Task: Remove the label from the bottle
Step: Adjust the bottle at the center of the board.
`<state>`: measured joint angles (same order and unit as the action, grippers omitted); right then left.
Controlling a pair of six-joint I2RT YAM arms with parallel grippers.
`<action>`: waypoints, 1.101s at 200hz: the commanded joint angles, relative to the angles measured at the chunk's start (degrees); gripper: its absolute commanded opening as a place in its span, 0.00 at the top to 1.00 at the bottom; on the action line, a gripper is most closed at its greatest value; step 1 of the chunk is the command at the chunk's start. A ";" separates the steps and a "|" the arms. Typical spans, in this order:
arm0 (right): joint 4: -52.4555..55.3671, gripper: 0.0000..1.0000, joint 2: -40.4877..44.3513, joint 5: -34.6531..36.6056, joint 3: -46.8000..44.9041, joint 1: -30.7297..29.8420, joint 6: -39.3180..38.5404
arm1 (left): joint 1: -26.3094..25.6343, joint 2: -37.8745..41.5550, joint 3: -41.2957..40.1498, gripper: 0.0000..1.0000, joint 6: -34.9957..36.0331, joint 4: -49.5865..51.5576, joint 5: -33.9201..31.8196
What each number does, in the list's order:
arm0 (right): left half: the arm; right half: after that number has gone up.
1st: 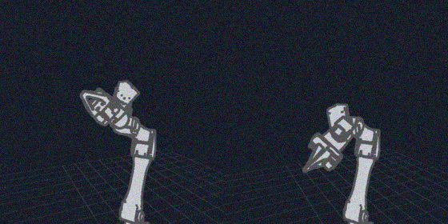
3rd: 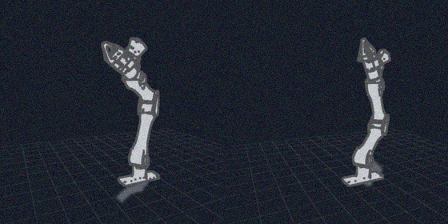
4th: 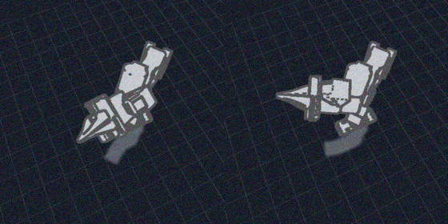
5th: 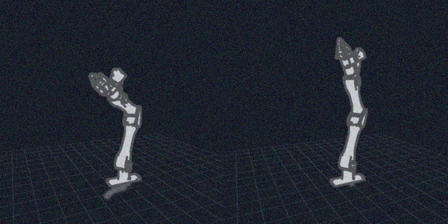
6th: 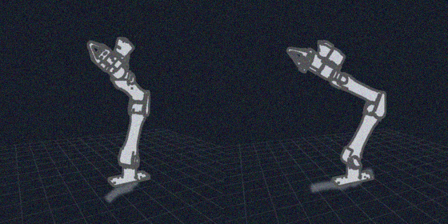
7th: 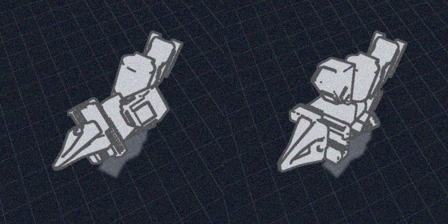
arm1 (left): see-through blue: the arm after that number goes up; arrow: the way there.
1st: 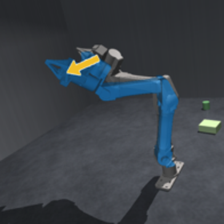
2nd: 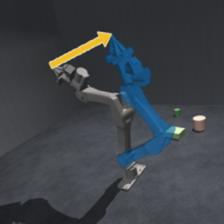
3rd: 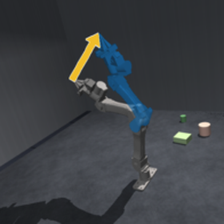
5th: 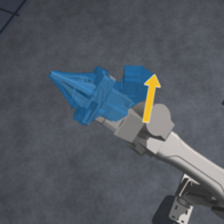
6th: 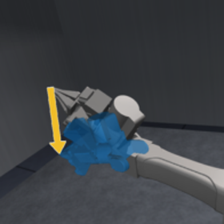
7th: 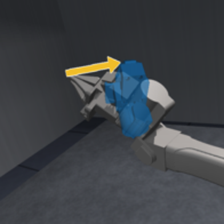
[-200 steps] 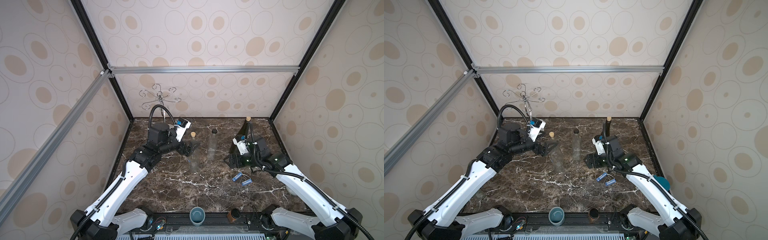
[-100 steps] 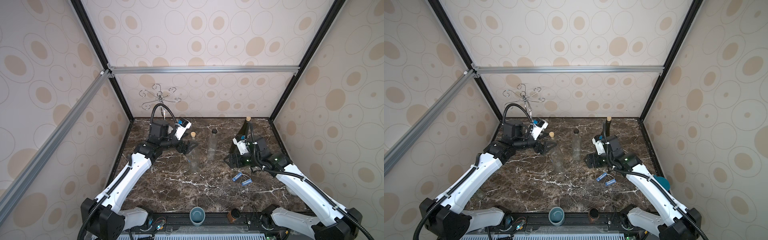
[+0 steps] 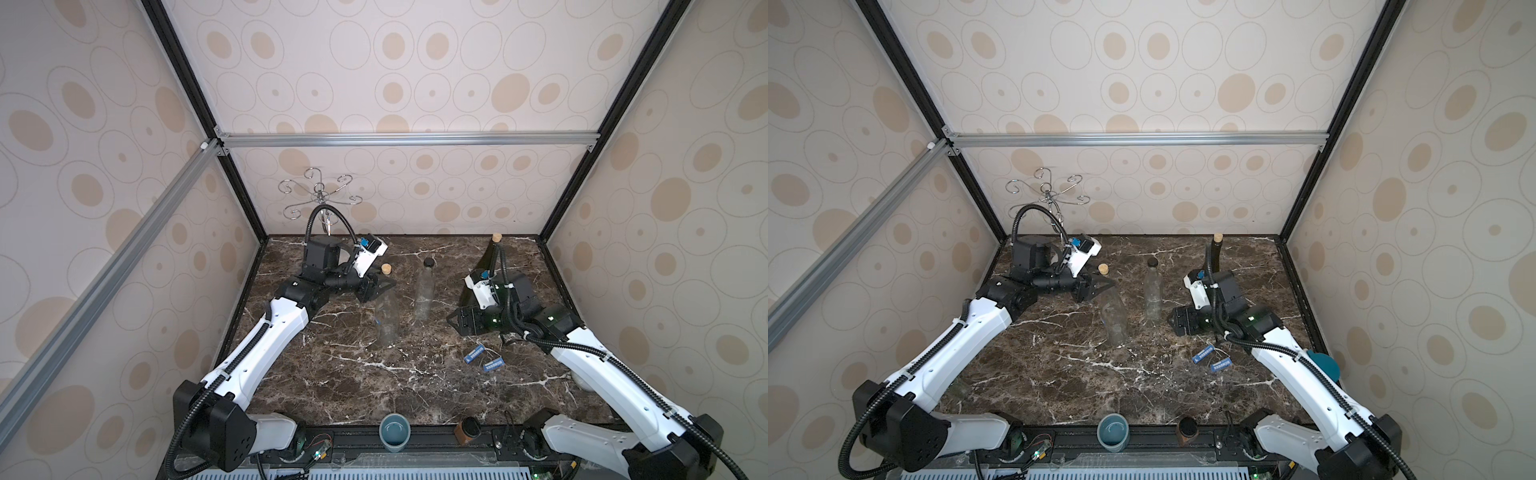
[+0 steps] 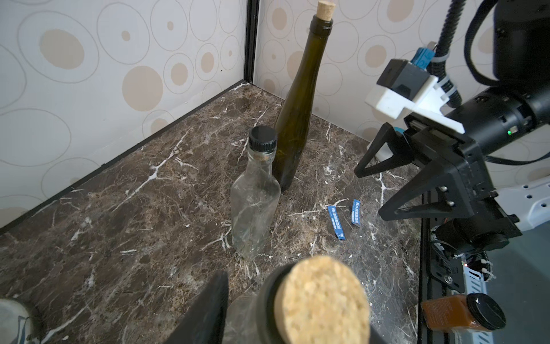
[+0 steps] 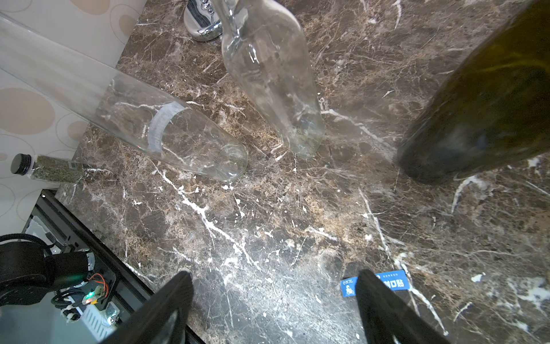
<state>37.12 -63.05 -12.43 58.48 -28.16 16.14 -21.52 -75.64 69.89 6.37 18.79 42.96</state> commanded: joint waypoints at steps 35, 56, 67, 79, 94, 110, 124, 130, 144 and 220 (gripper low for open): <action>-5.23 0.12 -0.25 -5.95 -0.71 0.30 -1.64 | 0.51 0.35 2.01 0.71 1.23 -2.12 0.91; -8.07 0.12 -0.14 -9.73 -1.26 0.37 -2.14 | 0.51 0.73 1.98 0.76 0.45 -2.88 -0.57; -9.31 0.12 -0.45 -12.42 -1.19 0.38 -2.36 | 0.51 0.89 2.18 0.79 0.12 -2.88 -1.48; -10.71 0.12 -0.61 -14.91 -1.17 0.39 -2.26 | 0.51 1.19 2.30 0.81 -0.48 -3.34 -2.57; -11.86 0.12 -0.64 -16.14 -1.07 0.34 -1.78 | 0.51 1.88 2.33 0.83 -1.38 -4.19 -3.78; -11.89 0.12 -0.76 -16.43 -0.43 0.35 -1.73 | 0.46 2.32 3.25 0.85 -3.06 -4.43 -5.14; -12.02 0.12 -0.96 -16.86 0.08 0.37 -1.40 | 0.43 2.58 4.38 0.86 -5.03 -4.38 -6.25; -12.30 0.11 -1.07 -17.37 0.13 0.38 -1.22 | 0.49 2.64 4.86 0.86 -5.71 -4.20 -6.54; -12.33 0.12 -1.76 -18.22 0.69 0.14 -0.78 | 0.45 2.91 6.01 0.89 -7.74 -4.02 -8.25; -17.54 0.13 -5.78 -18.61 2.44 -4.14 0.16 | -3.95 6.69 6.52 0.95 -17.12 -1.87 -32.70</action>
<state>22.79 -67.48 -29.95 58.63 -30.61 16.08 -23.27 -72.84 73.45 -5.96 19.38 20.71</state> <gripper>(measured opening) 0.876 0.306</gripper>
